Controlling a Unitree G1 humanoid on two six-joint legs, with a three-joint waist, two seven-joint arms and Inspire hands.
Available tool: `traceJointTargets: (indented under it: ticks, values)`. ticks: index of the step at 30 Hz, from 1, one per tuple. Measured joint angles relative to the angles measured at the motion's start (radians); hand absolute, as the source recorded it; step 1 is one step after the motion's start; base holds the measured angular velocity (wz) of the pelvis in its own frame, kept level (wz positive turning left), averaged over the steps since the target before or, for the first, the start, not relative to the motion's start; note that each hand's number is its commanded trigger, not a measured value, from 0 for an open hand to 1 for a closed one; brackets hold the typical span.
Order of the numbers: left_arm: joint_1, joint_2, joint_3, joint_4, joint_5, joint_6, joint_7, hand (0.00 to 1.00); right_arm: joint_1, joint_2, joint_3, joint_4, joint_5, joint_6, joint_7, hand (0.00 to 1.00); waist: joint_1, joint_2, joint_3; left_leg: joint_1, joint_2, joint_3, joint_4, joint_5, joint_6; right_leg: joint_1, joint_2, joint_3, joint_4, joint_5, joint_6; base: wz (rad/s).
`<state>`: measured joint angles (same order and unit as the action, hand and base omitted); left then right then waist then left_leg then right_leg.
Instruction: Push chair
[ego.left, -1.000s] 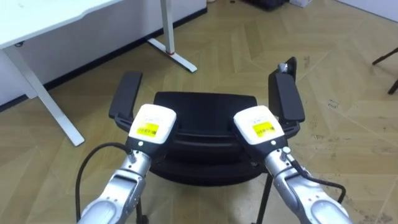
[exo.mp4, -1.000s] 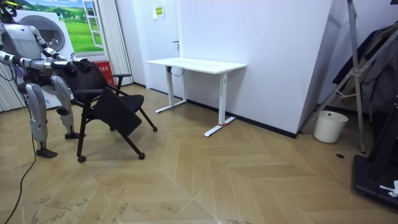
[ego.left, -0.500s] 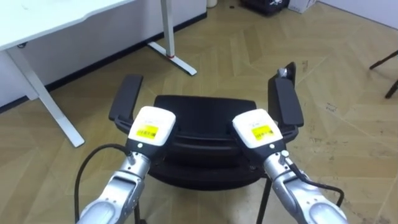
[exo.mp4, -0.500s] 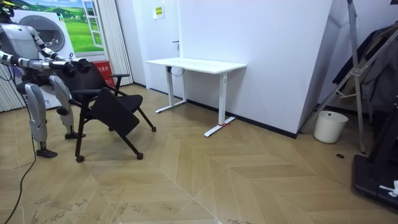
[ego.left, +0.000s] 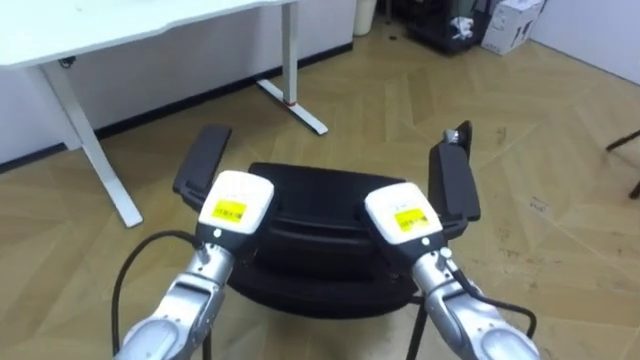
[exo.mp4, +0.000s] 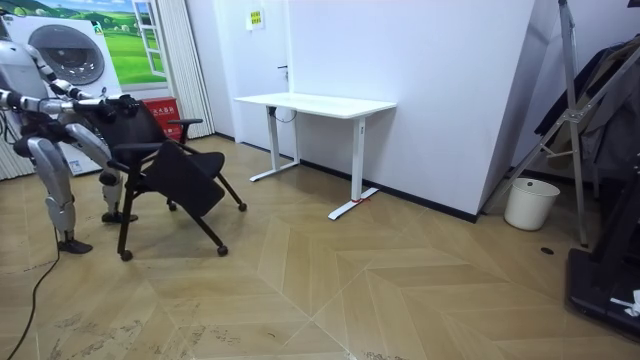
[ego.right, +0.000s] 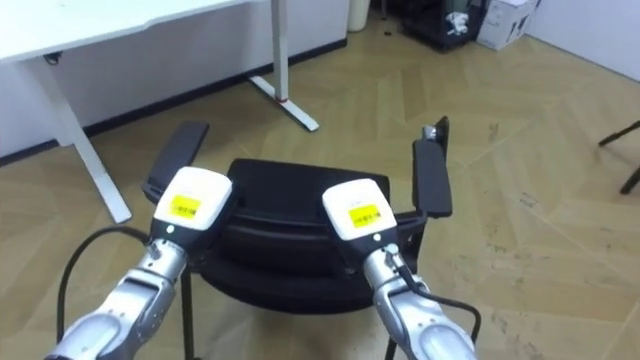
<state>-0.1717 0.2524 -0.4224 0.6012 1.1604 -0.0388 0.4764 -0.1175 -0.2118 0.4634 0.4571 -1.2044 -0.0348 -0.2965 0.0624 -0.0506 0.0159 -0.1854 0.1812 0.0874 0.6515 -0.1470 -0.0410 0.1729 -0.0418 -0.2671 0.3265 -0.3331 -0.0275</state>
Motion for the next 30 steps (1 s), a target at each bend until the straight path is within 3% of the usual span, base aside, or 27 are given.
traceJointTargets:
  ticks: [2, 3, 4, 5, 6, 7, 8, 12, 13, 15, 16, 17, 18, 19, 20, 21, 22, 23, 24, 26, 27, 29, 30]
  values:
    - [-0.009, -0.013, 0.000, 0.009, 0.000, -0.008, 0.004, 1.00, -0.002, -0.029, 0.004, -0.002, 0.000, -0.014, -0.018, 1.00, 0.002, -0.004, -0.0012, -0.037, -0.077, 0.026, -0.122, 0.000, 0.004, -0.018, -0.023, 0.009, 0.029, -0.021, 0.002, 0.02]
    - [-0.007, -0.014, 0.000, 0.008, 0.000, -0.009, 0.006, 1.00, -0.002, -0.030, 0.004, -0.002, -0.002, -0.015, -0.022, 1.00, 0.006, -0.001, 0.0003, -0.041, -0.094, 0.039, -0.167, 0.004, 0.006, -0.024, -0.025, 0.013, 0.033, -0.025, 0.005, -0.42]
    - [-0.001, -0.019, 0.000, 0.007, 0.000, -0.011, 0.013, 1.00, -0.002, -0.041, 0.004, 0.000, -0.008, -0.020, -0.031, 1.00, 0.024, 0.013, -0.0029, -0.048, -0.112, 0.064, -0.245, 0.035, 0.025, -0.023, -0.027, 0.011, 0.036, -0.031, 0.007, -0.70]
    - [0.008, -0.017, 0.002, 0.005, 0.000, -0.011, 0.023, 1.00, 0.001, -0.035, 0.007, 0.003, -0.010, -0.020, -0.041, 1.00, 0.047, 0.021, -0.0014, -0.043, -0.113, 0.074, -0.261, 0.067, 0.049, -0.012, -0.036, 0.007, 0.035, -0.044, 0.024, -0.73]
    - [0.011, -0.013, 0.002, 0.000, 0.001, -0.010, 0.025, 1.00, 0.002, -0.030, 0.007, 0.005, -0.010, -0.020, -0.042, 1.00, 0.053, 0.014, -0.0055, -0.038, -0.124, 0.075, -0.267, 0.074, 0.053, -0.008, -0.047, -0.007, 0.035, -0.046, 0.036, -0.40]
    - [0.010, -0.003, 0.001, -0.008, 0.001, -0.011, 0.026, 1.00, 0.002, -0.022, 0.006, 0.006, -0.010, -0.018, -0.049, 1.00, 0.046, -0.001, -0.0106, -0.031, -0.151, 0.070, -0.283, 0.076, 0.057, -0.006, -0.064, -0.017, 0.037, -0.049, 0.053, 0.11]
    - [0.006, 0.001, 0.001, -0.012, 0.001, -0.010, 0.024, 1.00, 0.002, -0.022, 0.005, 0.005, -0.010, -0.017, -0.059, 1.00, 0.030, -0.014, -0.0107, -0.029, -0.176, 0.066, -0.289, 0.072, 0.065, 0.001, -0.084, -0.031, 0.037, -0.051, 0.056, 0.28]
    - [-0.003, -0.007, 0.001, -0.017, 0.000, -0.012, 0.020, 1.00, -0.009, -0.027, 0.002, 0.005, -0.022, -0.014, -0.079, 1.00, 0.022, -0.020, -0.0109, -0.018, -0.232, 0.073, -0.270, 0.046, 0.106, 0.003, -0.138, -0.020, 0.080, -0.076, 0.094, -0.02]
    - [-0.009, -0.010, 0.001, -0.009, -0.012, -0.014, 0.021, 1.00, -0.020, -0.033, 0.002, 0.010, -0.025, -0.016, -0.083, 1.00, 0.022, -0.019, -0.0114, -0.011, -0.251, 0.076, -0.259, 0.035, 0.122, -0.002, -0.164, -0.023, 0.132, -0.085, 0.106, -0.11]
    - [-0.033, -0.015, -0.002, 0.022, -0.027, -0.024, 0.021, 1.00, -0.040, -0.045, 0.003, 0.024, -0.029, -0.014, -0.083, 1.00, 0.022, -0.008, -0.0064, 0.001, -0.263, 0.073, -0.235, 0.014, 0.140, -0.061, -0.208, -0.035, 0.320, -0.065, 0.100, 0.01]
    - [-0.050, -0.015, -0.011, 0.036, -0.035, -0.031, 0.018, 1.00, -0.040, -0.040, 0.004, 0.030, -0.024, -0.012, -0.083, 1.00, 0.019, -0.003, -0.0037, 0.013, -0.265, 0.070, -0.228, 0.001, 0.148, -0.100, -0.228, -0.029, 0.425, -0.019, 0.089, 0.20]
    - [-0.059, -0.013, -0.012, 0.046, -0.036, -0.035, 0.018, 1.00, -0.041, -0.042, 0.002, 0.037, -0.019, -0.012, -0.083, 1.00, 0.017, 0.003, 0.0049, 0.031, -0.266, 0.054, -0.227, -0.011, 0.153, -0.133, -0.239, -0.007, 0.502, 0.037, 0.072, 0.25]
    - [-0.061, -0.012, -0.012, 0.048, -0.036, -0.035, 0.018, 1.00, -0.040, -0.036, -0.001, 0.040, -0.018, -0.011, -0.083, 1.00, 0.016, 0.007, 0.0071, 0.041, -0.266, 0.046, -0.228, -0.018, 0.155, -0.143, -0.238, 0.001, 0.528, 0.067, 0.072, 0.17]
    - [-0.061, -0.006, -0.012, 0.046, -0.036, -0.037, 0.018, 1.00, -0.040, -0.028, -0.001, 0.047, -0.017, -0.011, -0.084, 1.00, 0.018, 0.010, 0.0084, 0.054, -0.266, 0.029, -0.229, -0.032, 0.157, -0.169, -0.235, 0.013, 0.575, 0.128, 0.067, 0.14]
    - [-0.066, 0.003, -0.016, 0.045, -0.035, -0.042, 0.020, 1.00, -0.040, -0.023, -0.001, 0.050, -0.015, -0.011, -0.087, 1.00, 0.017, 0.018, 0.0075, 0.060, -0.272, -0.015, -0.230, -0.040, 0.165, -0.199, -0.228, 0.021, 0.614, 0.169, 0.055, 0.07]
    - [-0.069, 0.006, -0.016, 0.045, -0.035, -0.043, 0.019, 1.00, -0.040, -0.021, -0.001, 0.051, -0.015, -0.012, -0.089, 1.00, 0.021, 0.025, 0.0070, 0.061, -0.274, -0.041, -0.235, -0.042, 0.168, -0.222, -0.215, 0.028, 0.627, 0.161, 0.054, -0.08]
    - [-0.074, 0.016, -0.015, 0.045, -0.036, -0.050, 0.021, 1.00, -0.043, -0.020, 0.000, 0.049, -0.015, -0.011, -0.093, 1.00, 0.025, 0.038, 0.0131, 0.073, -0.271, -0.075, -0.253, -0.042, 0.169, -0.271, -0.182, 0.033, 0.625, 0.116, 0.053, -0.12]
    - [-0.074, 0.029, -0.014, 0.043, -0.036, -0.059, 0.028, 1.00, -0.044, -0.017, 0.006, 0.045, -0.017, -0.011, -0.094, 1.00, 0.028, 0.045, 0.0142, 0.085, -0.265, -0.103, -0.266, -0.041, 0.169, -0.319, -0.140, 0.042, 0.593, 0.088, 0.054, -0.05]
    - [-0.073, 0.035, -0.013, 0.044, -0.036, -0.064, 0.034, 1.00, -0.044, -0.015, 0.010, 0.042, -0.018, -0.011, -0.094, 1.00, 0.030, 0.048, 0.0163, 0.092, -0.265, -0.115, -0.275, -0.041, 0.169, -0.340, -0.124, 0.043, 0.566, 0.083, 0.055, 0.30]
    - [-0.070, 0.049, -0.014, 0.048, -0.035, -0.074, 0.044, 1.00, -0.044, -0.014, 0.026, 0.041, -0.018, -0.013, -0.094, 1.00, 0.025, 0.040, 0.0132, 0.120, -0.274, -0.156, -0.297, -0.044, 0.169, -0.419, -0.064, 0.061, 0.388, 0.087, 0.053, 0.45]
    - [-0.070, 0.052, -0.014, 0.048, -0.035, -0.075, 0.044, 1.00, -0.044, -0.015, 0.026, 0.041, -0.018, -0.019, -0.093, 1.00, 0.022, 0.035, 0.0132, 0.128, -0.278, -0.166, -0.298, -0.049, 0.168, -0.434, -0.054, 0.068, 0.329, 0.095, 0.049, 0.55]
    - [-0.060, 0.055, -0.016, 0.048, -0.046, -0.076, 0.045, 1.00, -0.039, -0.020, 0.026, 0.041, -0.018, -0.040, -0.089, 1.00, -0.007, 0.020, 0.0045, 0.154, -0.293, -0.196, -0.292, -0.081, 0.163, -0.448, -0.043, 0.081, 0.074, 0.173, 0.051, 0.70]
    - [-0.059, 0.057, -0.019, 0.049, -0.051, -0.076, 0.045, 1.00, -0.039, -0.023, 0.026, 0.041, -0.018, -0.045, -0.088, 1.00, -0.012, 0.018, 0.0041, 0.164, -0.300, -0.207, -0.286, -0.091, 0.162, -0.444, -0.043, 0.095, 0.021, 0.190, 0.054, 0.60]
